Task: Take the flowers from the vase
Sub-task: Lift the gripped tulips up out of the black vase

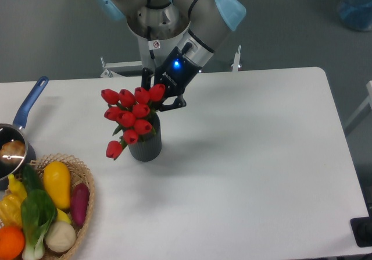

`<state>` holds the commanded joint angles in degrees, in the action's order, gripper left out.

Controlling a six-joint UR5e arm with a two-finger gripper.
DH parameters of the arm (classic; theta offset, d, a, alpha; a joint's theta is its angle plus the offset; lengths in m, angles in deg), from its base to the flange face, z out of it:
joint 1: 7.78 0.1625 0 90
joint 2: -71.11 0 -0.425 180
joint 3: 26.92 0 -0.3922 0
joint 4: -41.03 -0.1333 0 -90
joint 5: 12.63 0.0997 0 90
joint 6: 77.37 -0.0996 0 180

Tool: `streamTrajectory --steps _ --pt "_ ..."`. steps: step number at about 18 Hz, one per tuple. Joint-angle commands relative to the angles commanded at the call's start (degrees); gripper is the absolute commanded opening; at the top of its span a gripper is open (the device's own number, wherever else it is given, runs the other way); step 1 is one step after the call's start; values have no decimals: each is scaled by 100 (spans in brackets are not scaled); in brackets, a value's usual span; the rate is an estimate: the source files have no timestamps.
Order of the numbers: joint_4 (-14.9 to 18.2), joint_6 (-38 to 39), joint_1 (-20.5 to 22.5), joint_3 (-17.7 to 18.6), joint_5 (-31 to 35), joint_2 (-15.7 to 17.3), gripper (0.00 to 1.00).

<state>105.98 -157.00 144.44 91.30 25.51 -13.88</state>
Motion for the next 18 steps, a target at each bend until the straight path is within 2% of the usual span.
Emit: streamTrajectory --steps 8,12,18 --pt "325 70 70 -131 -193 510 0" --pt "659 79 211 -360 -456 616 0" --pt "695 439 466 -711 -1001 704 0"
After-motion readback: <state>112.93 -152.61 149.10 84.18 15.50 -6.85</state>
